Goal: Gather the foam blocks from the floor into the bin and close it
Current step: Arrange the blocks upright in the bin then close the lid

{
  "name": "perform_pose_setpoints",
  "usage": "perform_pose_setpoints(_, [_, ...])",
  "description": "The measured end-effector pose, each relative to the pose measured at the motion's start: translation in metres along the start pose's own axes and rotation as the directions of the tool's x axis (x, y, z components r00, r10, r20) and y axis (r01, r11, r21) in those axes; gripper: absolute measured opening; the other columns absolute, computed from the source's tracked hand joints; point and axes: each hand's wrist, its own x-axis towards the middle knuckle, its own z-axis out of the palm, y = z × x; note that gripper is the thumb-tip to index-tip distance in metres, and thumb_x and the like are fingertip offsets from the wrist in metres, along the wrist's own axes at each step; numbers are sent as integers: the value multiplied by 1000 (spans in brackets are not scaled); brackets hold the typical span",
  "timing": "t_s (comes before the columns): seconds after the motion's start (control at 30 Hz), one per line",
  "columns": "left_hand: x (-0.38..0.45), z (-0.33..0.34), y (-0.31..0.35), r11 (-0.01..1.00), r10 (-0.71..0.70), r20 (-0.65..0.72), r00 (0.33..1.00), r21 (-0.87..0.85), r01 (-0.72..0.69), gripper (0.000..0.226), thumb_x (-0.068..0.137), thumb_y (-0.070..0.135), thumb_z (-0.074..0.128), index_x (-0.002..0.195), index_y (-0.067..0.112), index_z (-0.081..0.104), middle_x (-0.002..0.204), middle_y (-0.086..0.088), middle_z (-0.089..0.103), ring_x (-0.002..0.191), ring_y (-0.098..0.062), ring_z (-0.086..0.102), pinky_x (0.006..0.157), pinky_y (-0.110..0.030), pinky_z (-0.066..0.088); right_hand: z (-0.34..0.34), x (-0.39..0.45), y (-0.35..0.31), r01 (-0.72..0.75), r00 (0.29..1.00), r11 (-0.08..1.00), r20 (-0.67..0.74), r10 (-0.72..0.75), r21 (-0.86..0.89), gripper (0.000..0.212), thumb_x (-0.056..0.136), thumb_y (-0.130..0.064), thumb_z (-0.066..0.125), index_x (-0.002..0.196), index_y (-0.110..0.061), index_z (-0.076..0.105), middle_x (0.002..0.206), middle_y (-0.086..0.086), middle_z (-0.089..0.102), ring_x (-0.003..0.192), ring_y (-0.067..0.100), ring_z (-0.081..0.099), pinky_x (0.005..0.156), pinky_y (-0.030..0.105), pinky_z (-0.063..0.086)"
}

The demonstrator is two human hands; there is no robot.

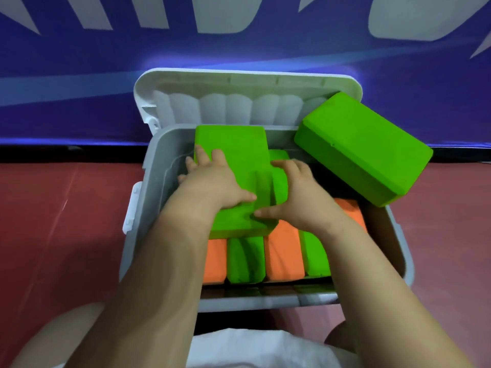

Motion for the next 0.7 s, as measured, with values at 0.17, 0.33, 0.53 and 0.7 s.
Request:
perform_pose_setpoints(0.17, [11, 9, 72, 952, 302, -146, 942, -1, -305, 100, 75, 50, 71, 150, 20, 12, 159, -16, -2, 147, -34, 6, 117, -49, 18, -63, 5, 59, -127, 937, 985, -340, 80, -118, 92, 65, -42, 81, 141, -18, 37, 149, 18, 32, 142, 29, 23, 115, 38, 23])
perform_pose_setpoints(0.33, [7, 50, 143, 894, 444, -94, 891, -13, -447, 96, 76, 52, 68, 150, 26, 12, 159, -16, 2, 143, -36, 19, 115, -46, 25, -97, 0, 129, -280, 872, 956, -440, 215, -88, 81, 73, -45, 74, 140, -15, 39, 150, 20, 30, 141, 33, 22, 116, 43, 20])
perform_pose_setpoints(0.53, [10, 82, 185, 909, 416, -7, 909, -3, -416, 94, 77, 58, 65, 149, 27, 12, 158, -17, -8, 136, -37, 35, 109, -40, 32, -115, 7, 187, -344, 860, 937, -380, 341, 64, 87, 76, -47, 70, 147, -19, 27, 156, 22, 14, 146, 31, 4, 118, 40, 10])
perform_pose_setpoints(0.7, [12, 91, 196, 934, 341, -111, 934, -74, -350, 88, 73, 59, 67, 141, 20, 27, 157, -16, -6, 133, -35, 40, 108, -37, 34, -115, 10, 206, -272, 898, 899, -246, 365, 342, 104, 70, -41, 78, 150, -18, 15, 156, 9, 17, 145, 21, 16, 116, 35, 20])
